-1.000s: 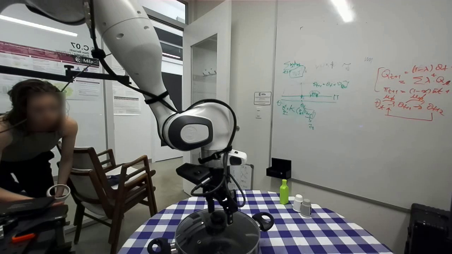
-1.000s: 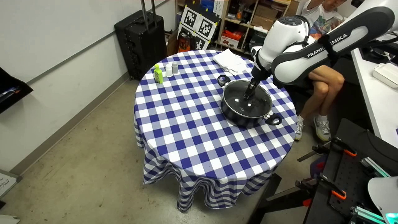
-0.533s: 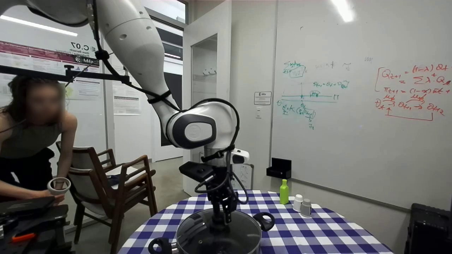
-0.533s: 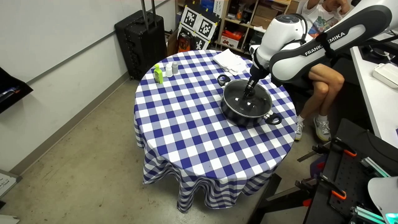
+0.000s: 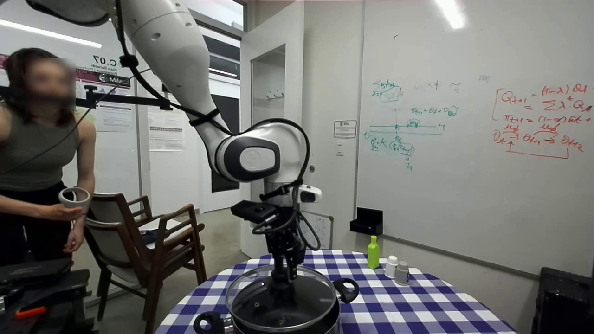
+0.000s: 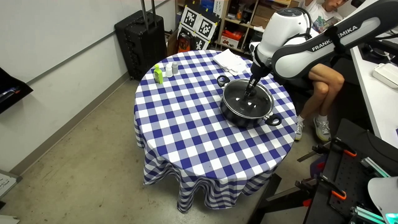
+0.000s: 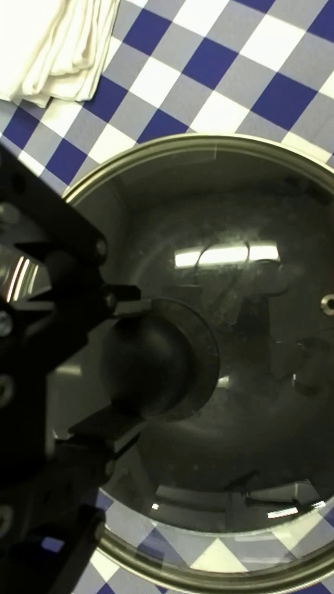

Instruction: Take the lid off of the pot

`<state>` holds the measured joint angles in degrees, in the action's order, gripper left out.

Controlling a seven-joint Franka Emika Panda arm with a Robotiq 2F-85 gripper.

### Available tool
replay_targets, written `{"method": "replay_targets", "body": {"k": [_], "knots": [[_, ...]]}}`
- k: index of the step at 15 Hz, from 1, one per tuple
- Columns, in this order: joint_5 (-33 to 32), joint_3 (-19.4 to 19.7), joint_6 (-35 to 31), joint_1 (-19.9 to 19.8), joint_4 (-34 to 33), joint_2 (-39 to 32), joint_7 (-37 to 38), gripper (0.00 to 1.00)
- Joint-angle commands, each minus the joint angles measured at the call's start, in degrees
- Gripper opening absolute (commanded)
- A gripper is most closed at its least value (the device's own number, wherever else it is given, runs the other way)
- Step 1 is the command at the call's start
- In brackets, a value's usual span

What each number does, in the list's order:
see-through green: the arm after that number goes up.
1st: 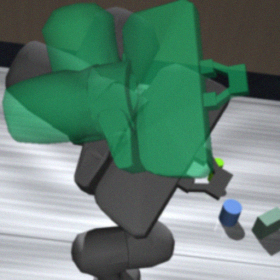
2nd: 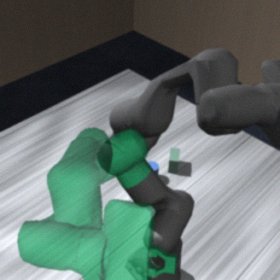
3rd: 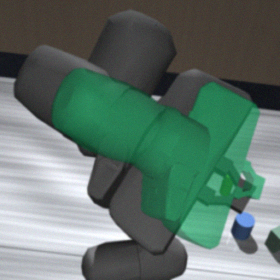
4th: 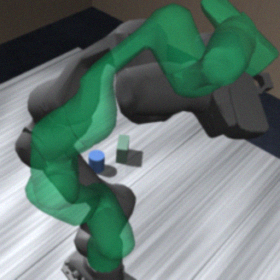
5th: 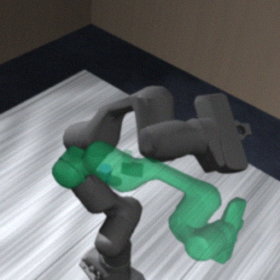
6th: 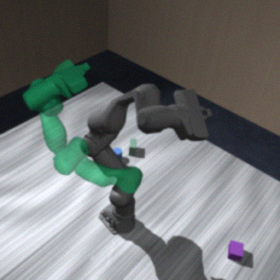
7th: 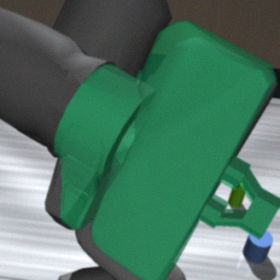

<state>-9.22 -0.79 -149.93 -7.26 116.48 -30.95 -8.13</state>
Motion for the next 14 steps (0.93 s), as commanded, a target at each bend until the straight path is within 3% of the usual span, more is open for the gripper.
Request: {"method": "replay_targets", "body": {"k": [1, 7, 14], "knots": [[0.4, 1.0, 4.1, 3.0, 7.7, 11.8, 1.3, 0.25], [-0.7, 0.1, 13.3, 6.5, 10.9, 24.0, 2.6, 0.25], [-1.7, -2.8, 22.0, 10.6, 5.5, 26.1, 2.0, 0.25]]}}
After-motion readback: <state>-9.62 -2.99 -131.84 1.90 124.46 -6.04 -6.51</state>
